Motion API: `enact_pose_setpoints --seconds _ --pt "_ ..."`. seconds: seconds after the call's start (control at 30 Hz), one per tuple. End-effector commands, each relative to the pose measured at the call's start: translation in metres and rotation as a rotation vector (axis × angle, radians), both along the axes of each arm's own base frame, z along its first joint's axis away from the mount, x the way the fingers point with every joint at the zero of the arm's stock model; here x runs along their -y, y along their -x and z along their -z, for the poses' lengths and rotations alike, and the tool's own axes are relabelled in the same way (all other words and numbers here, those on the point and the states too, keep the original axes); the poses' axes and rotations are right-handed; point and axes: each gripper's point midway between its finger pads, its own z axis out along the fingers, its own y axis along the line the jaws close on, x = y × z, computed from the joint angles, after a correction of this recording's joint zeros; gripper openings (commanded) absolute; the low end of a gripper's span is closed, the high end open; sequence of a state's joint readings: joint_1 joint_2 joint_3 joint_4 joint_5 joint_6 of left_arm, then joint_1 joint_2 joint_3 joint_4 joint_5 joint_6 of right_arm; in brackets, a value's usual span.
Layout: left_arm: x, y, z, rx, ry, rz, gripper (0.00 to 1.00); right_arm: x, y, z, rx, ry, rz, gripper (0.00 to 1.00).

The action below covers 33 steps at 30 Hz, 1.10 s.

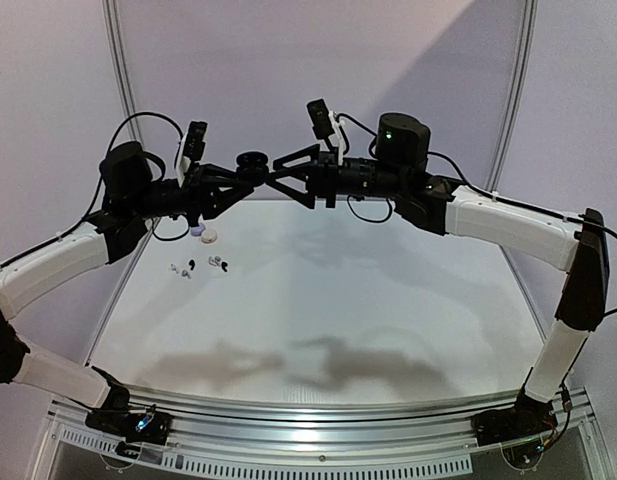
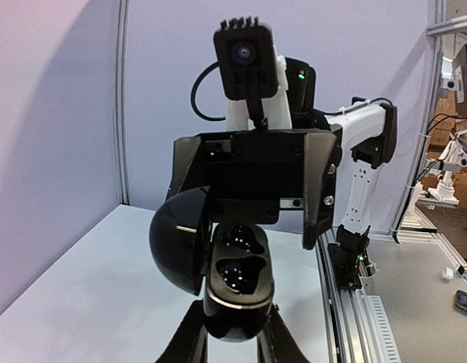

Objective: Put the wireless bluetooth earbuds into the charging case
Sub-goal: Pass from the left arm to the right

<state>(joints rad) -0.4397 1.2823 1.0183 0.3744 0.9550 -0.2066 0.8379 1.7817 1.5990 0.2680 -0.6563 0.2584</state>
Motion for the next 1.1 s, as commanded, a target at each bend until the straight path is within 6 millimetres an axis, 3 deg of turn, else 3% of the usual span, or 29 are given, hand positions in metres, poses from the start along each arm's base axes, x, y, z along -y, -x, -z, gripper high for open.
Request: enact_pose_setpoints --seconds 0.0,0.17,0.37,0.67,1.07 --pt "-0.012 -0.011 -0.005 -0.017 0.028 -0.072 0.00 -0.002 -0.001 0.006 0.000 -0.006 0.009 0.68" --pt "-0.020 -0.018 0.002 -0.028 0.020 -0.111 0.00 -0.003 -0.014 0.010 -0.020 0.003 0.067 0.65" --pt "-0.017 -0.005 -0.002 0.026 0.022 -0.048 0.00 -0.021 -0.011 0.009 -0.033 -0.019 0.005 0.60" --pt "-0.014 -0.002 -0.007 0.041 0.039 -0.026 0.00 -0.034 -0.006 0.009 -0.029 -0.044 -0.066 0.42" --pt "-0.009 -0.003 -0.005 0.030 0.042 -0.007 0.00 -0.035 0.005 -0.001 0.000 -0.092 -0.127 0.40"
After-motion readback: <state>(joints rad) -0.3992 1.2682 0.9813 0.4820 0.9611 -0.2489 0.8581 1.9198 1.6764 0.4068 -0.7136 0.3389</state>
